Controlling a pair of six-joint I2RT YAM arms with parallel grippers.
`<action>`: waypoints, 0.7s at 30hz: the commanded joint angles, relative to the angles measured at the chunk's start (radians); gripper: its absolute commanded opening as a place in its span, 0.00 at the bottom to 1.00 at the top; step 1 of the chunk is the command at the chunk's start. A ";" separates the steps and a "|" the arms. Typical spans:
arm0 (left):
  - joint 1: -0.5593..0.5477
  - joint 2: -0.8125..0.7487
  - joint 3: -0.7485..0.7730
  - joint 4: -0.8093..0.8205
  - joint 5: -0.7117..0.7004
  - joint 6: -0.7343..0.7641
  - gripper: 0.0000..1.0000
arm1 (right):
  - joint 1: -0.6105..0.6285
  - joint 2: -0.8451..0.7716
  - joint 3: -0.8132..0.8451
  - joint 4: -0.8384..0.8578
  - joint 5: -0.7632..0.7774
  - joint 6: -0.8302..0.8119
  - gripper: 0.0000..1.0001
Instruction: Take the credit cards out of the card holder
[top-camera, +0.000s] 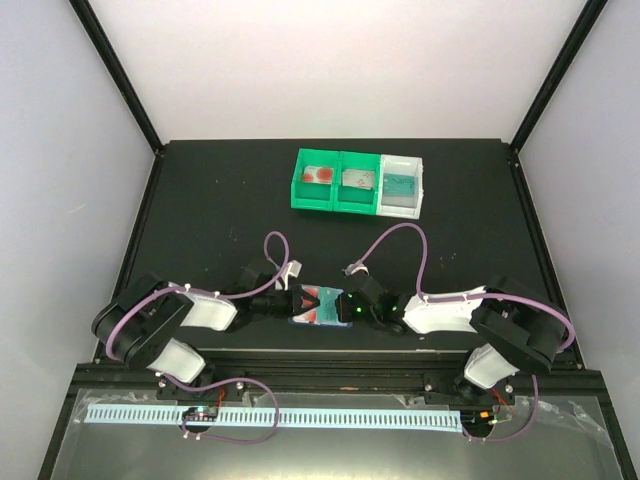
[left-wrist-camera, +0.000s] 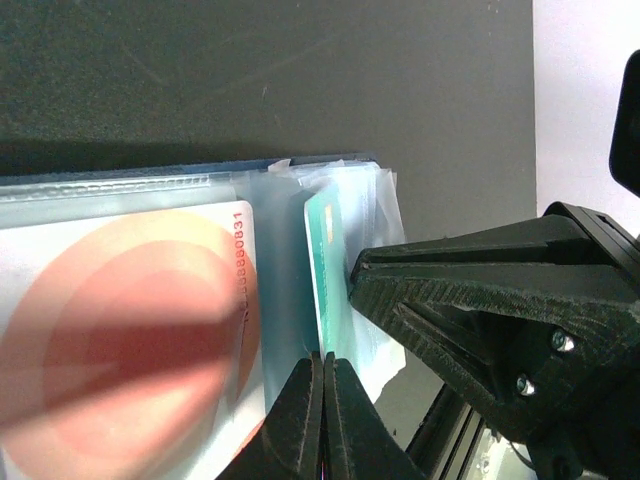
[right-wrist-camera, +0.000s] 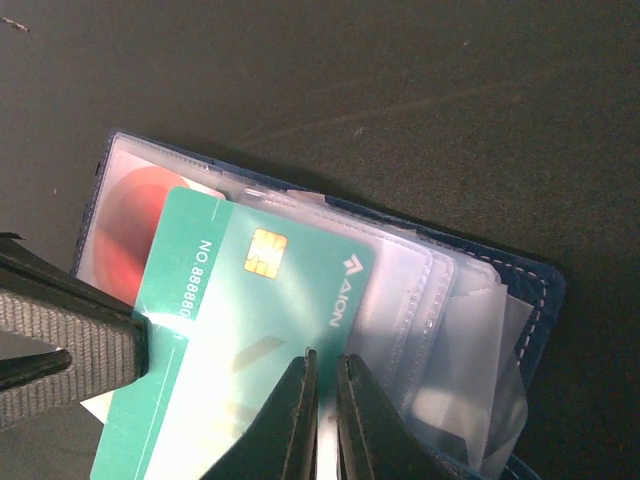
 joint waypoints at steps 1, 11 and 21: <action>0.013 -0.045 -0.007 -0.052 -0.033 0.051 0.02 | 0.000 0.026 -0.032 -0.060 0.008 0.012 0.08; 0.051 -0.095 -0.052 -0.076 -0.042 0.052 0.02 | 0.000 0.032 -0.024 -0.067 0.009 0.015 0.08; 0.091 -0.297 -0.096 -0.173 -0.123 0.054 0.02 | 0.000 0.023 -0.003 -0.077 0.009 0.007 0.08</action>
